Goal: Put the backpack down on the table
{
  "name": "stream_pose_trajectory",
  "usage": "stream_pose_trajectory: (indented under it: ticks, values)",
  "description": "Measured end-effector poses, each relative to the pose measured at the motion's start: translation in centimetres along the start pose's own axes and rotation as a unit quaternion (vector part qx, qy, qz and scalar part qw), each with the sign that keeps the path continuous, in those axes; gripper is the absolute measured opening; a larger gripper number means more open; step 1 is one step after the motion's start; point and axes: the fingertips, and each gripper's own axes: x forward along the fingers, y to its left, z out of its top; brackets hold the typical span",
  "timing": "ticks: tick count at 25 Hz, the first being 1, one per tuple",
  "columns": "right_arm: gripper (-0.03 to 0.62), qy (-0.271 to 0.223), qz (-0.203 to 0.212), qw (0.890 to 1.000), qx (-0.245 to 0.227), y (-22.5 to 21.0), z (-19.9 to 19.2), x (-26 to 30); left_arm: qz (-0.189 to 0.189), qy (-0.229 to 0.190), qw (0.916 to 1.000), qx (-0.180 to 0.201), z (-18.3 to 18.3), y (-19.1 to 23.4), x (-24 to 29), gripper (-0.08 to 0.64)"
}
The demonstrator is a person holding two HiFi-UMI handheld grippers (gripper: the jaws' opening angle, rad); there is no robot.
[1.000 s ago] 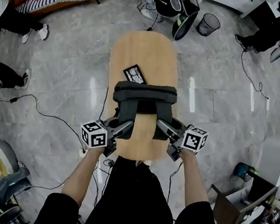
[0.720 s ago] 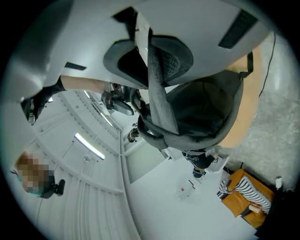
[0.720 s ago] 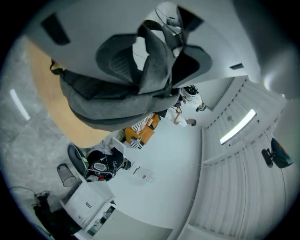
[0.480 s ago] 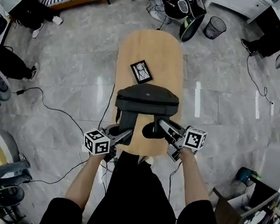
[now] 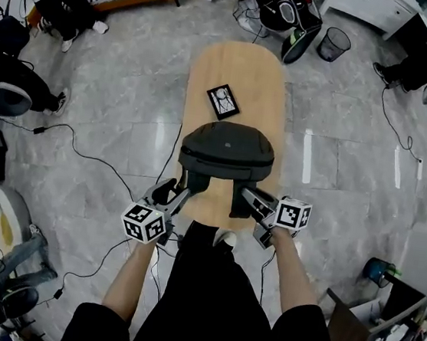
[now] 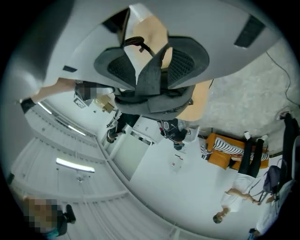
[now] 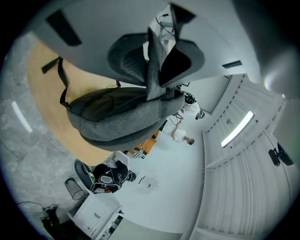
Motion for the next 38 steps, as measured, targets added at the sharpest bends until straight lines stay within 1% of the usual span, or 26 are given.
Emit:
stream_pose_trajectory:
  ticks: [1,3,5,7,8,9,11,14,15,18,20,24,25,27,28,29,33,35,36,38]
  values:
    - [0.088,0.003,0.0,1.0,-0.002,0.0,-0.7,-0.4,-0.003,-0.001,1.0,-0.008,-0.4,-0.4,-0.6,0.207]
    - [0.086,0.01,-0.003,1.0,-0.007,-0.2,-1.9,-0.8,-0.03,0.004,0.9994,-0.017,-1.0,-2.1,-1.1,0.204]
    - [0.086,0.016,-0.009,1.0,-0.012,-0.5,-2.7,-0.8,-0.054,0.011,0.9984,-0.013,-1.1,-4.0,-0.7,0.201]
    - [0.086,0.022,-0.014,1.0,-0.013,-0.8,-3.8,-0.8,-0.059,0.016,0.9981,-0.01,-1.6,-5.8,0.2,0.201]
    - [0.086,0.026,-0.016,0.999,-0.013,-1.0,-4.5,-0.9,-0.058,0.018,0.998,-0.017,-2.0,-6.7,0.7,0.204]
    - [0.086,0.031,-0.019,0.999,-0.014,-1.3,-5.3,-1.1,-0.053,0.021,0.9979,-0.032,-2.5,-7.3,1.3,0.212]
    - [0.086,0.044,-0.033,0.998,-0.023,-2.1,-6.7,-1.5,-0.035,0.022,0.9963,-0.075,-3.7,-8.0,2.3,0.243]
    - [0.086,0.06,-0.054,0.996,-0.044,-3.0,-8.5,-2.0,0.004,0.008,0.9898,-0.142,-5.5,-7.9,2.3,0.247]
    - [0.086,0.067,-0.057,0.995,-0.049,-3.0,-9.1,-2.0,0.019,0.006,0.9877,-0.155,-6.2,-7.7,2.0,0.247]
    - [0.086,0.102,-0.072,0.99,-0.066,-3.6,-11.8,-2.3,0.066,0.027,0.985,-0.157,-9.3,-7.6,0.8,0.249]
    - [0.086,0.126,-0.082,0.986,-0.076,-4.3,-13.7,-2.7,0.091,0.04,0.9811,-0.166,-11.4,-7.7,0.3,0.261]
    - [0.086,0.149,-0.101,0.981,-0.074,-5.7,-16.5,-3.7,0.108,0.052,0.9707,-0.208,-14.3,-7.7,0.9,0.264]
    - [0.089,0.15,-0.107,0.98,-0.07,-6.1,-17.0,-3.9,0.11,0.057,0.9693,-0.212,-14.9,-7.7,1.1,0.26]
    - [0.092,0.146,-0.123,0.979,-0.064,-7.0,-17.8,-4.5,0.109,0.069,0.9685,-0.213,-16.1,-7.8,1.3,0.23]
    - [0.105,0.144,-0.136,0.978,-0.062,-7.5,-18.0,-4.8,0.106,0.074,0.9686,-0.212,-16.6,-7.8,1.4,0.218]
    - [0.132,0.143,-0.15,0.977,-0.059,-8.2,-18.2,-5.2,0.105,0.079,0.9687,-0.211,-17.1,-7.8,1.5,0.215]
    - [0.135,0.14,-0.181,0.973,-0.044,-9.8,-18.6,-6.4,0.101,0.103,0.9683,-0.204,-19.3,-7.2,2.0,0.194]
    - [0.135,0.124,-0.195,0.972,-0.047,-10.3,-18.3,-7.5,0.097,0.118,0.9675,-0.202,-20.6,-7.3,2.2,0.178]
    - [0.13,0.111,-0.198,0.973,-0.048,-10.4,-18.1,-8.2,0.095,0.124,0.9672,-0.201,-21.2,-7.4,2.3,0.176]
    - [0.07,0.085,-0.201,0.975,-0.044,-10.4,-17.8,-9.2,0.092,0.131,0.9672,-0.197,-22.2,-7.4,2.8,0.173]
